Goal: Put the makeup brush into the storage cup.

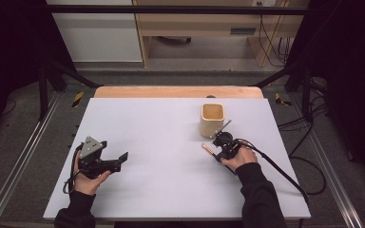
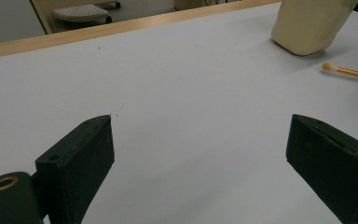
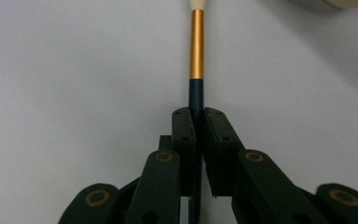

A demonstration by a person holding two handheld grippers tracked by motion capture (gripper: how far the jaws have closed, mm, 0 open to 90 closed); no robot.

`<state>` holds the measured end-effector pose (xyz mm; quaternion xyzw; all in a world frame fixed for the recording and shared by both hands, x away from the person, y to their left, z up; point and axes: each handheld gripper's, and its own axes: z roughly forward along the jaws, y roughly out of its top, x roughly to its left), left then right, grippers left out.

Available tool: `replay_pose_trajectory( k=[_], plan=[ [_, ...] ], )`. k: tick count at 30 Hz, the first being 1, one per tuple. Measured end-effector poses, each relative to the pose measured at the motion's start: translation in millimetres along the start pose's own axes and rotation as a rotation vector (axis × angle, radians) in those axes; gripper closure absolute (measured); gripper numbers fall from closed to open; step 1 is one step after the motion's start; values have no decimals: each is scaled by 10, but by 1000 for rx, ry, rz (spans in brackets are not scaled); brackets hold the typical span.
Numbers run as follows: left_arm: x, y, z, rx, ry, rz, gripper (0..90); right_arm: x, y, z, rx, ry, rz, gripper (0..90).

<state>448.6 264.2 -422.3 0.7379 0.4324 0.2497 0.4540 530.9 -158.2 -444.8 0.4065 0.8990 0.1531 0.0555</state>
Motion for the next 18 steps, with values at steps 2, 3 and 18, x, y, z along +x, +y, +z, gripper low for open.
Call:
replay_pose_trajectory(
  k=[2, 3, 18],
  plan=[
    [-2, 1, 1, 0, 0, -1, 71, 4, -4, -34, -13, 5, 8, 836],
    [-4, 1, 1, 1, 0, 0, 71, -5, -9, -51, -23, 5, -6, 835],
    [-24, 4, 4, -1, -6, -4, 71, 128, -157, -384, -218, 55, -19, 835]
  ],
)
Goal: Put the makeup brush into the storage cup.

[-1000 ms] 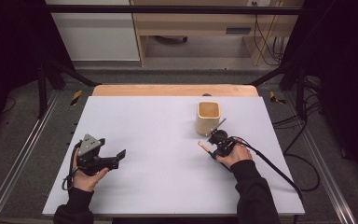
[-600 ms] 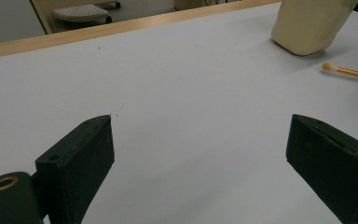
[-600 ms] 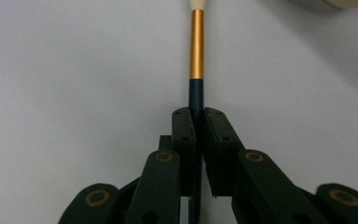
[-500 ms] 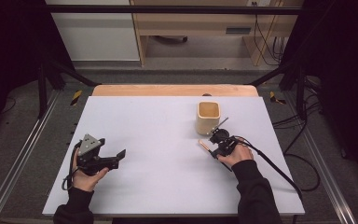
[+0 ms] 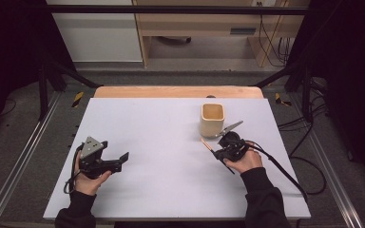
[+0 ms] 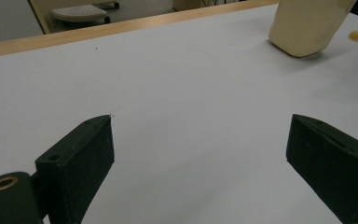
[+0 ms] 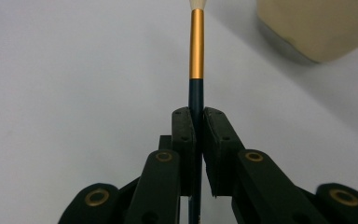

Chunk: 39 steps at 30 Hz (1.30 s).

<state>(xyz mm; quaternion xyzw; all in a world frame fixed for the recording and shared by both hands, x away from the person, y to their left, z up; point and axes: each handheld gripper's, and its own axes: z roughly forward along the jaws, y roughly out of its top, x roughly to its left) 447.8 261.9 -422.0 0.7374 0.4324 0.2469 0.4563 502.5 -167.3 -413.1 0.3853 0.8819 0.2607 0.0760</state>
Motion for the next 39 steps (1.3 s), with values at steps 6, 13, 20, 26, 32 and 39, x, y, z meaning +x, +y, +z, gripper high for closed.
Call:
replay_pose_trajectory(
  k=[6, 13, 20, 26, 32, 39],
  plan=[
    [-30, 12, -9, -12, -7, -3, 71, 94, -62, -133, -124, 42, -21, 835],
    [-89, 27, -7, -23, -21, -5, 71, 179, -127, -206, -220, 66, -40, 835],
    [-173, 49, -6, -42, -46, -18, 71, 262, -203, -238, -312, 73, -52, 835],
    [-272, 75, -4, -58, -70, -32, 71, 342, -231, -228, -389, 91, -63, 835],
    [-394, 94, 20, -74, -95, -52, 76, 376, -241, -231, -446, 100, -47, 835],
    [-481, 115, 24, -102, -104, -76, 80, 421, -246, -162, -468, 100, -48, 835]
  ],
)
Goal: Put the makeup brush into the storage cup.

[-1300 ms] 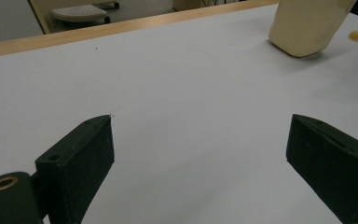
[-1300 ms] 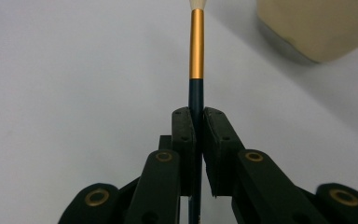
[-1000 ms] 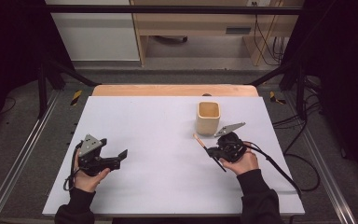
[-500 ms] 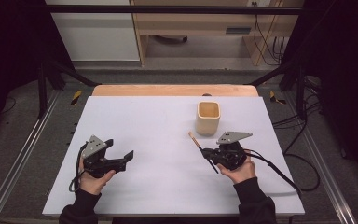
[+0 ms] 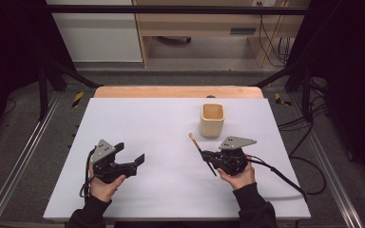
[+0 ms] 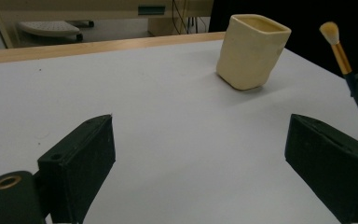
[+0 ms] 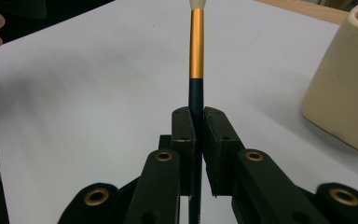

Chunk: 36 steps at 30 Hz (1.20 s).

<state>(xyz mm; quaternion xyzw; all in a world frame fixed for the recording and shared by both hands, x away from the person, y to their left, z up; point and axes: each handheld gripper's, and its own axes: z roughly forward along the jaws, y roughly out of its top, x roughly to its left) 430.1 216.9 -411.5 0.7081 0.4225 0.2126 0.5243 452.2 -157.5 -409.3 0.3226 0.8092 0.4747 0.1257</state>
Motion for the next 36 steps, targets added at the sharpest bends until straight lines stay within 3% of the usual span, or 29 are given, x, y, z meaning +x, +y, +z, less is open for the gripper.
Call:
replay_pose_trajectory(
  k=[10, 19, 36],
  plan=[
    [-80, 38, 44, -25, -18, -21, 83, 37, -5, 26, -49, 18, 16, 835],
    [-264, 160, 153, -54, -47, -28, 86, 47, 29, -21, -103, 11, 24, 835],
    [-545, 301, 384, -103, -103, -78, 94, 60, 31, -4, -116, 5, 23, 835]
  ],
)
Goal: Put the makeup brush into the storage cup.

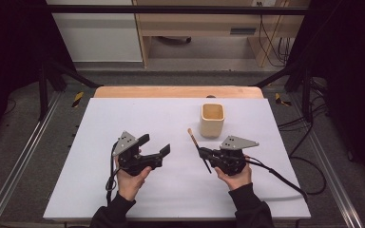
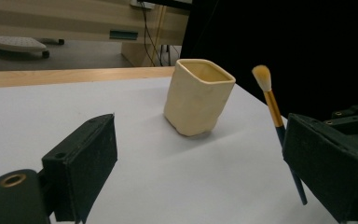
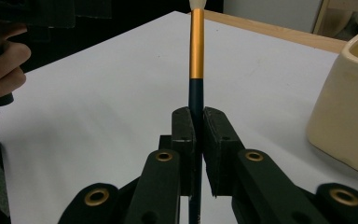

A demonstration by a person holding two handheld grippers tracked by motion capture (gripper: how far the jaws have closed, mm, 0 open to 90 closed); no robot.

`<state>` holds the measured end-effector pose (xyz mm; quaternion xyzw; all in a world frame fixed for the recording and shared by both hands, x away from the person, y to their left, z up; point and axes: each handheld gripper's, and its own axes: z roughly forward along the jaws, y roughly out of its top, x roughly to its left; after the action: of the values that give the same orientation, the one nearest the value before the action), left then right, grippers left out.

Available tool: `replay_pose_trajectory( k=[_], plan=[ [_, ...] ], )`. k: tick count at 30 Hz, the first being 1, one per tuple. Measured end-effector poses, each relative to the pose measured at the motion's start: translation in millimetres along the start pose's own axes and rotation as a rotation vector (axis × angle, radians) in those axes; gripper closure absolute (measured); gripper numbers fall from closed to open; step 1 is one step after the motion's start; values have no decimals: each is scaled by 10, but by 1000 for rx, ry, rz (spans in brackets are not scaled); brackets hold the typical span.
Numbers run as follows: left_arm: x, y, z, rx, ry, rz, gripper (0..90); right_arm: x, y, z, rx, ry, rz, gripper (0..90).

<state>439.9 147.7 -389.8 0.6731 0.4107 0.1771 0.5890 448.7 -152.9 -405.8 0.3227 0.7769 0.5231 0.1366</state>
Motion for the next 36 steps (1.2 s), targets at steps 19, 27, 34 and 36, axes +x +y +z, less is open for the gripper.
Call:
replay_pose_trajectory(
  k=[19, 27, 34, 36],
  plan=[
    [-191, -105, 288, -9, -46, -39, 129, 12, -19, 36, 7, 15, 4, 835],
    [-270, -149, 377, -14, -67, -61, 151, 17, -18, 32, 1, 15, 5, 835],
    [-336, -172, 445, -41, -75, -91, 222, 22, -21, 34, 5, 17, 0, 835],
    [-356, -179, 458, -47, -78, -95, 242, 25, -23, 39, 6, 18, 1, 835]
  ],
)
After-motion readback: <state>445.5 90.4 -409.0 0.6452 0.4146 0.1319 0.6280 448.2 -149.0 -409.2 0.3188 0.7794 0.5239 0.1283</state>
